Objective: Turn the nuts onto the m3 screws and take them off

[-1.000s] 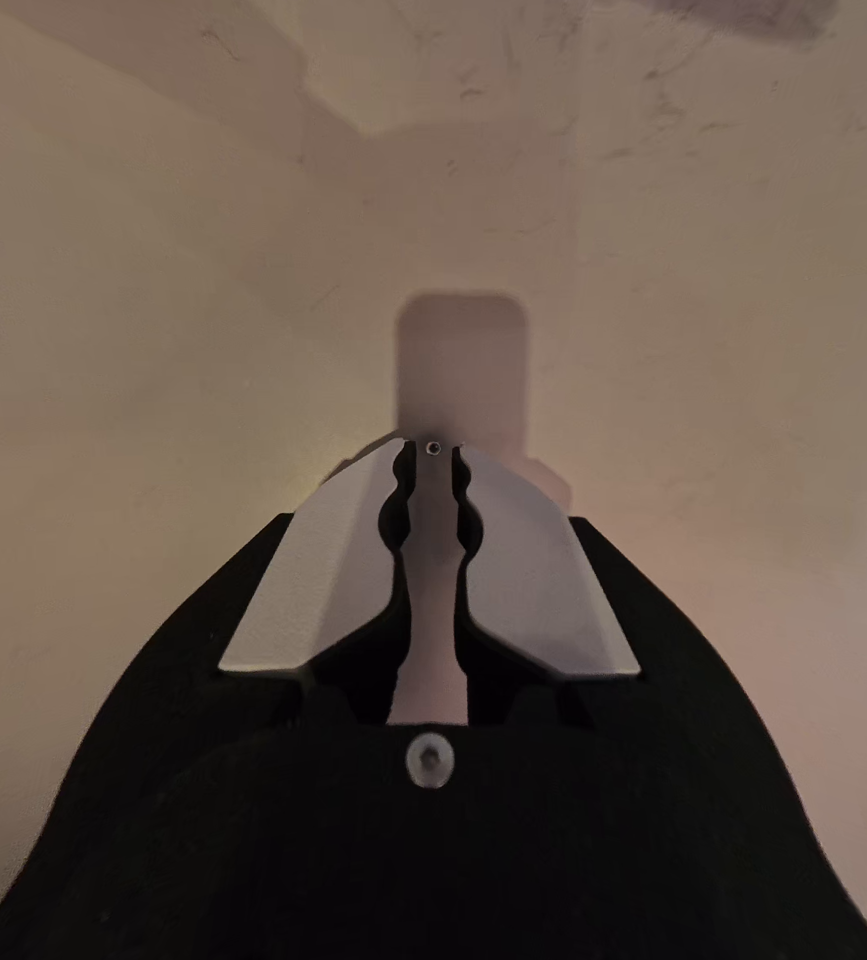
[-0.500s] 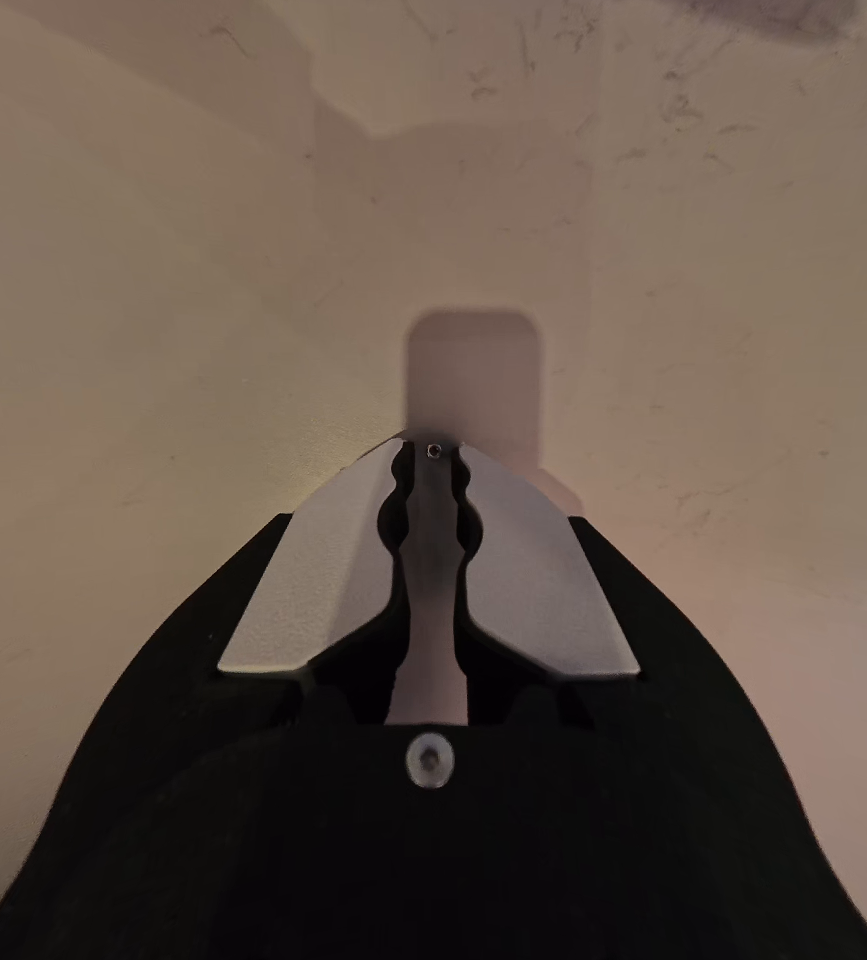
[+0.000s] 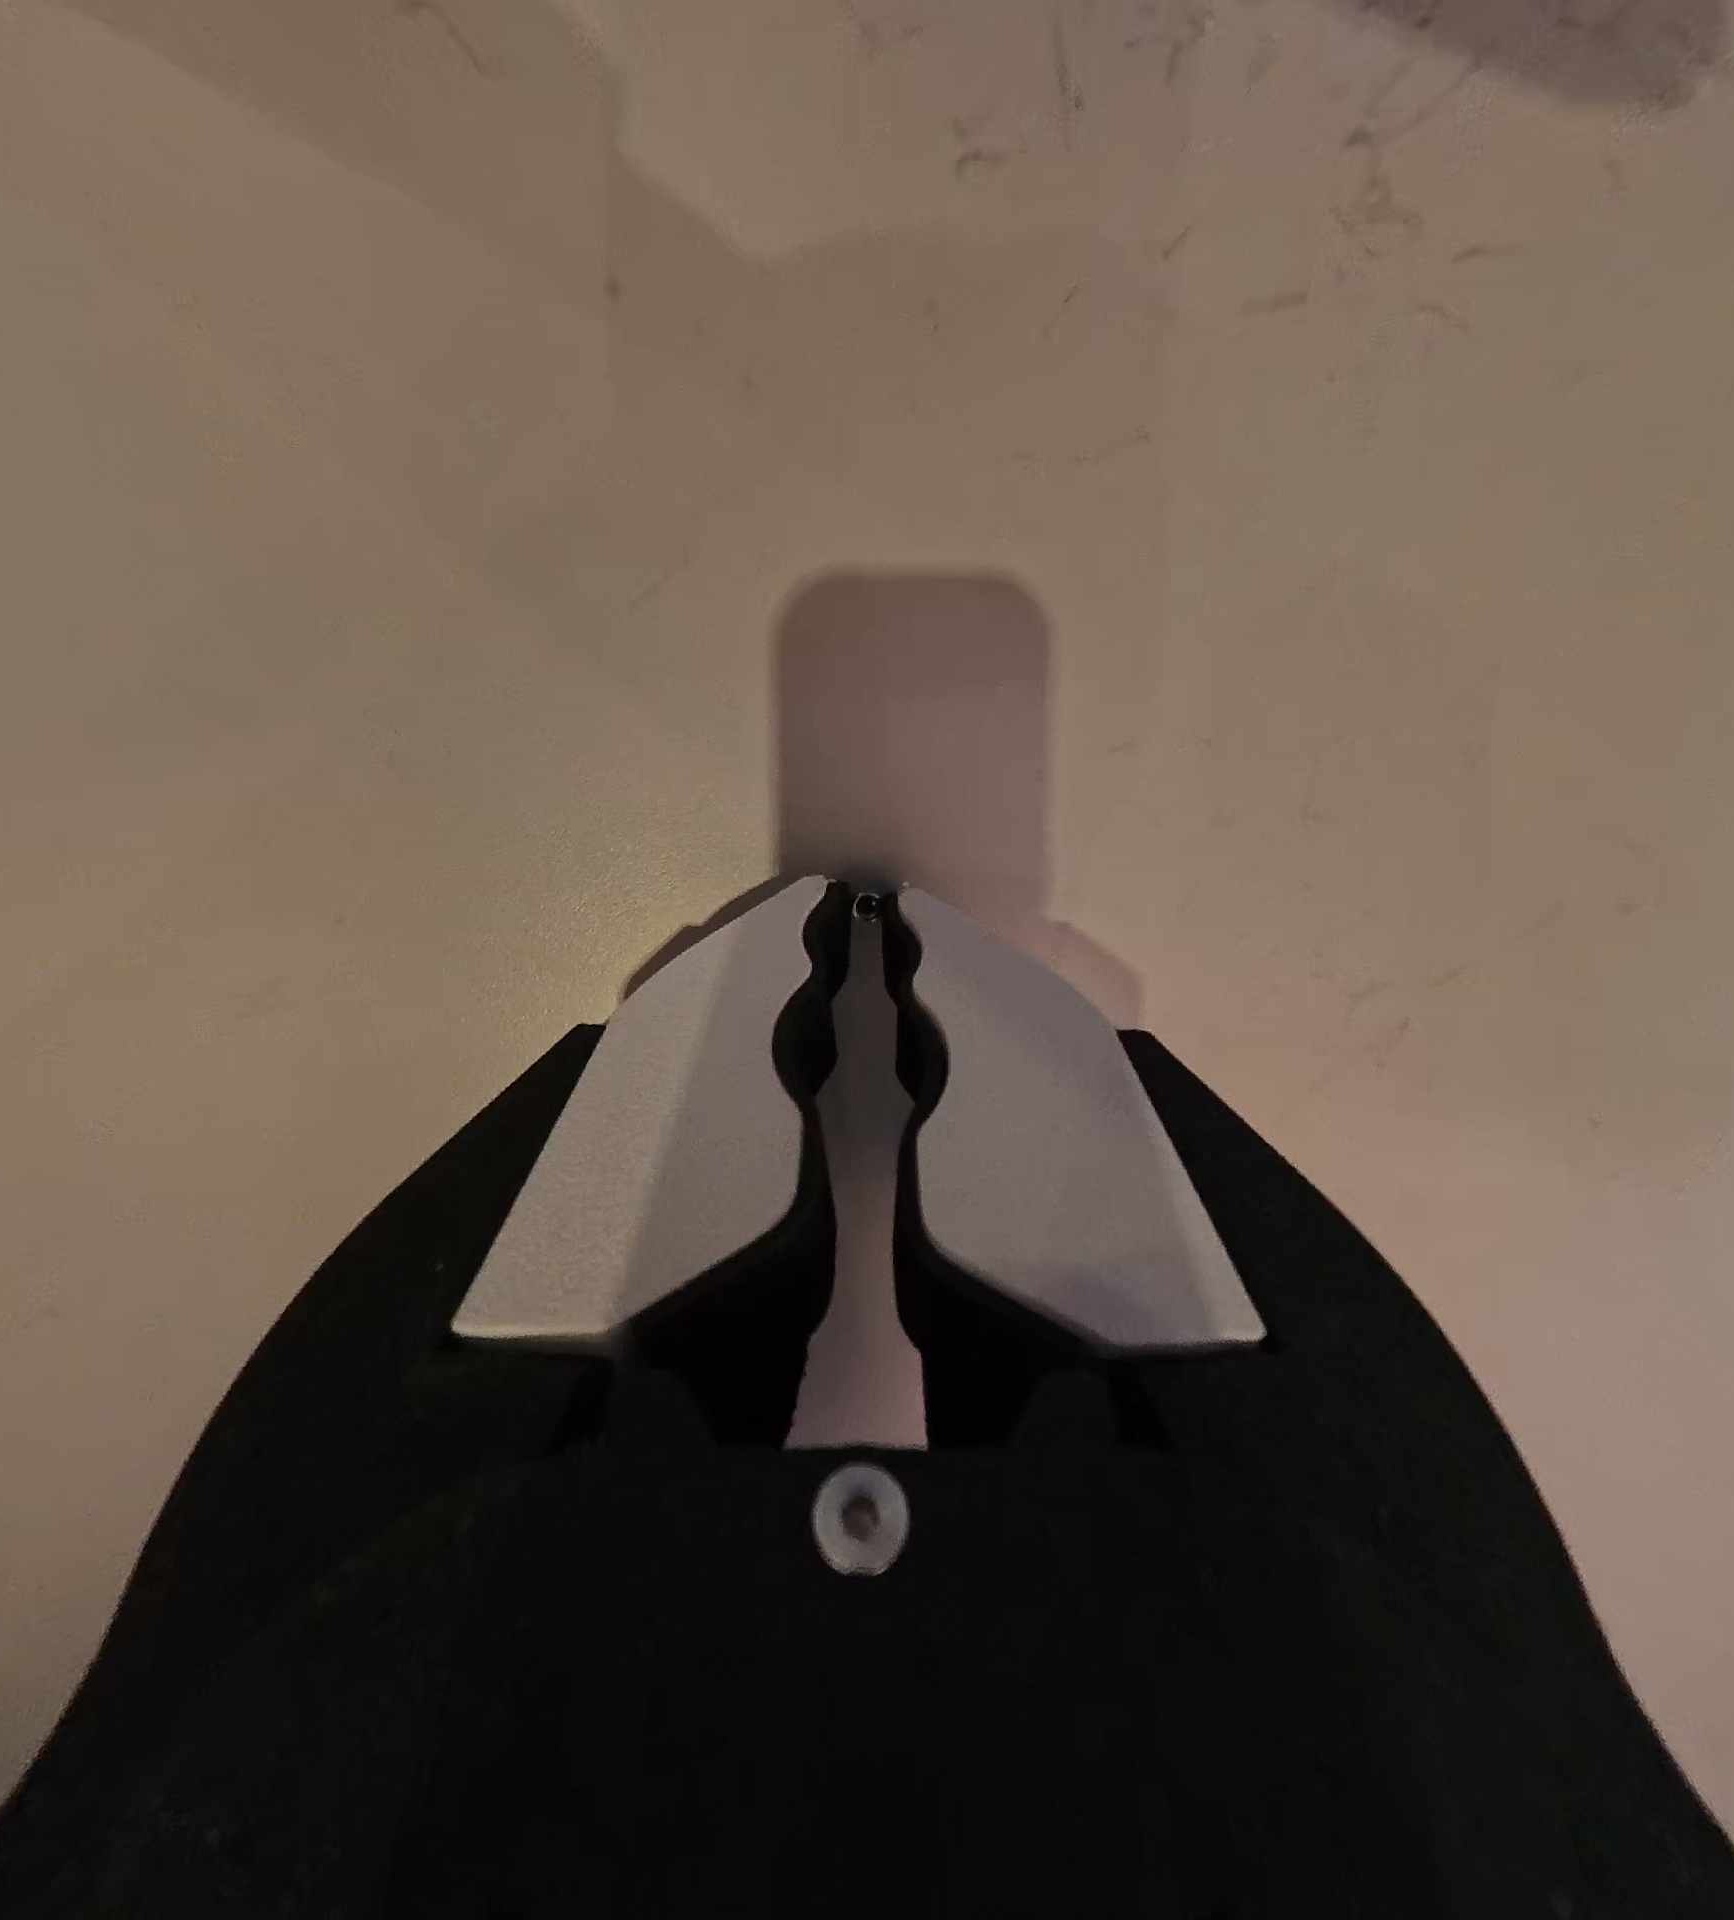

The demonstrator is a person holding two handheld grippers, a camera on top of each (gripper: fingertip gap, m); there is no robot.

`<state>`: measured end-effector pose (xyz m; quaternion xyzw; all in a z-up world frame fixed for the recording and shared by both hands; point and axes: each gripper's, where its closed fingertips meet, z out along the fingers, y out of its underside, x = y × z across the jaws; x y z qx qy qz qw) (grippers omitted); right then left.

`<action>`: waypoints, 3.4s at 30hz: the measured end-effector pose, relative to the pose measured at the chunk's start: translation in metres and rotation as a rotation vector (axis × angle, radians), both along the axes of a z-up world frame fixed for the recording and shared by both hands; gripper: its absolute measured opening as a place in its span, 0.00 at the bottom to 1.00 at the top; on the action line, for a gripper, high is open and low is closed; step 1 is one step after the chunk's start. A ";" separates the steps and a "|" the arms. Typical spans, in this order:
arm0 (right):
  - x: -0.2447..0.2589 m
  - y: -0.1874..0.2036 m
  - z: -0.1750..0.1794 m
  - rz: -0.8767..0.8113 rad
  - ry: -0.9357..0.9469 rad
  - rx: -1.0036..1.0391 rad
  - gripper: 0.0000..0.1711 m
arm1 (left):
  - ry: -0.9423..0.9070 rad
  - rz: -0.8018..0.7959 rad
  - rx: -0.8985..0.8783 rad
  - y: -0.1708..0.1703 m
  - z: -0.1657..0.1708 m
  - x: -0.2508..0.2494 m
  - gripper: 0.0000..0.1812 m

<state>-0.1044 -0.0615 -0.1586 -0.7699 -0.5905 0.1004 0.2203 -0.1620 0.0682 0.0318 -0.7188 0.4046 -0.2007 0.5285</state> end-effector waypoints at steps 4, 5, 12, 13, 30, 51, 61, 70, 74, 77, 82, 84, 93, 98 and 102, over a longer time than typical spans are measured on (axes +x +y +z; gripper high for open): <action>0.000 0.000 0.000 0.001 0.006 -0.004 0.03 | 0.011 -0.015 -0.008 -0.001 -0.004 0.003 0.01; 0.000 0.000 0.000 0.001 0.008 -0.004 0.03 | 0.013 -0.025 -0.014 -0.002 -0.006 0.005 0.01; -0.003 -0.002 0.033 0.006 0.090 0.037 0.03 | 0.001 -0.304 -0.099 -0.035 -0.022 0.037 0.01; -0.003 -0.003 0.041 0.016 0.098 0.057 0.03 | 0.007 -0.321 -0.110 -0.037 -0.025 0.040 0.01; 0.020 -0.026 0.155 0.194 0.174 0.535 0.03 | 0.118 -0.628 -0.017 -0.082 -0.065 0.075 0.01; 0.022 -0.028 0.156 0.210 0.272 0.491 0.03 | 0.170 -0.942 0.167 -0.151 -0.067 0.087 0.01; 0.021 -0.029 0.155 0.214 0.272 0.480 0.03 | 0.162 -0.939 0.188 -0.153 -0.063 0.087 0.01; 0.022 -0.027 0.152 0.195 0.263 0.460 0.03 | 0.194 -0.917 0.202 -0.150 -0.065 0.087 0.01; 0.027 -0.013 0.151 0.094 0.256 0.449 0.03 | 0.224 -0.818 0.199 -0.136 -0.066 0.090 0.01; 0.028 -0.002 0.150 -0.024 0.319 0.367 0.03 | 0.257 -0.738 0.211 -0.124 -0.067 0.090 0.01; 0.030 0.011 0.143 -0.194 0.409 0.219 0.03 | 0.314 -0.646 0.204 -0.110 -0.073 0.090 0.01; 0.030 0.015 0.140 -0.271 0.459 0.142 0.03 | 0.338 -0.614 0.209 -0.105 -0.076 0.090 0.01; 0.032 0.021 0.132 -0.407 0.560 -0.021 0.03 | 0.397 -0.565 0.225 -0.098 -0.083 0.090 0.01; 0.032 0.020 0.131 -0.385 0.556 -0.017 0.03 | 0.398 -0.576 0.222 -0.099 -0.084 0.089 0.01; 0.031 0.021 0.130 -0.381 0.555 -0.021 0.04 | 0.385 -0.579 0.214 -0.099 -0.084 0.090 0.01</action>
